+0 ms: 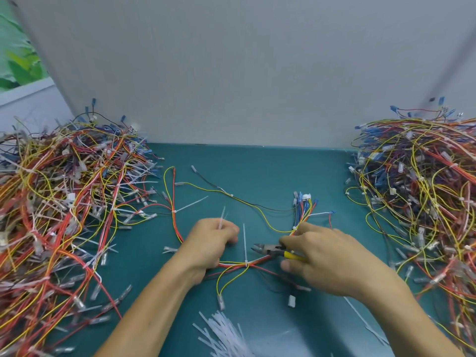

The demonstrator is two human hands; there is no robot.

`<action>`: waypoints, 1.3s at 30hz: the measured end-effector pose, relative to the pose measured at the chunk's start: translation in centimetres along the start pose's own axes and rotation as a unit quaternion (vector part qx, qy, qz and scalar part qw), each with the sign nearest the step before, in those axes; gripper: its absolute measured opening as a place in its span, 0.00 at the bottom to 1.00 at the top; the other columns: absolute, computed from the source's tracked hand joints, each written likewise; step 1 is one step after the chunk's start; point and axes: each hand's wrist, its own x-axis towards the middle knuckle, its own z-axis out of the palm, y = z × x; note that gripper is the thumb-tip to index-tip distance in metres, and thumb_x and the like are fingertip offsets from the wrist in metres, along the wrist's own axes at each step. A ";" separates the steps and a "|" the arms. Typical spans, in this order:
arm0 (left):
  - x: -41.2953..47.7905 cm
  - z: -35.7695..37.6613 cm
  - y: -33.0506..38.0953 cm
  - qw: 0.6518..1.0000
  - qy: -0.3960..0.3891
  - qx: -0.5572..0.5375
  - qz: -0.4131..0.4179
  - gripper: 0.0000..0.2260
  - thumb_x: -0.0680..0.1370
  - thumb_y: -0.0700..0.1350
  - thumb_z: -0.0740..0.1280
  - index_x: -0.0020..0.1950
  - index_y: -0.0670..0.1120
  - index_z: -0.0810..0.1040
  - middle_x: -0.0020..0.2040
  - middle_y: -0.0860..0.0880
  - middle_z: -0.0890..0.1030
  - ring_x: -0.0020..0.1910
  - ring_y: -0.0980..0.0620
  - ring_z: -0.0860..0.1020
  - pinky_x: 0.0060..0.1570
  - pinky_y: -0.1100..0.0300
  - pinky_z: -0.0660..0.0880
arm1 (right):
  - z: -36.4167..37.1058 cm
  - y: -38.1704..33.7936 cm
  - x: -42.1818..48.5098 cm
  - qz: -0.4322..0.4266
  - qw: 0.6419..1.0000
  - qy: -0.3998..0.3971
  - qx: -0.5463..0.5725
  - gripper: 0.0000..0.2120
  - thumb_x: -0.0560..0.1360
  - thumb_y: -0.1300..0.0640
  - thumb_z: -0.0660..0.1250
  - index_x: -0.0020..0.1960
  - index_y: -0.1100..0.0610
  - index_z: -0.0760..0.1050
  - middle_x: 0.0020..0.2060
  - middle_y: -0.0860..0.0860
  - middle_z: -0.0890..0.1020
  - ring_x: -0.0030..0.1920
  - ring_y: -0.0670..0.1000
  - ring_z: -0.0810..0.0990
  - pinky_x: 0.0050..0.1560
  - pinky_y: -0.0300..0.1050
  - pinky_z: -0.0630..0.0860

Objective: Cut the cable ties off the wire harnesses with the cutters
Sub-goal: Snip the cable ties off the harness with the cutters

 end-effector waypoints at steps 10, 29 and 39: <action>-0.5 0.9 -0.3 0.989 -0.032 0.119 0.077 0.02 0.71 0.43 0.74 0.38 0.46 0.83 0.34 0.51 0.84 0.32 0.56 0.77 0.40 0.59 0.74 | 1.5 0.5 -0.4 0.036 0.999 0.023 0.020 0.18 0.73 0.36 0.59 0.52 0.48 0.74 0.35 0.46 0.70 0.41 0.53 0.69 0.36 0.46 0.64; -0.8 1.1 -0.3 0.990 -0.074 0.078 0.089 0.06 0.73 0.40 0.72 0.37 0.47 0.81 0.27 0.57 0.79 0.27 0.62 0.73 0.30 0.70 0.68 | 1.3 -0.1 -0.7 0.040 0.999 0.003 -0.021 0.18 0.72 0.37 0.61 0.42 0.52 0.72 0.33 0.47 0.67 0.41 0.55 0.71 0.36 0.46 0.64; -0.7 1.2 -0.5 0.990 -0.086 0.064 0.092 0.06 0.73 0.39 0.72 0.37 0.47 0.82 0.28 0.56 0.79 0.28 0.61 0.74 0.32 0.69 0.68 | 1.2 -0.3 -0.6 0.027 0.999 -0.001 -0.030 0.15 0.73 0.38 0.60 0.40 0.50 0.69 0.33 0.47 0.66 0.42 0.55 0.71 0.33 0.45 0.61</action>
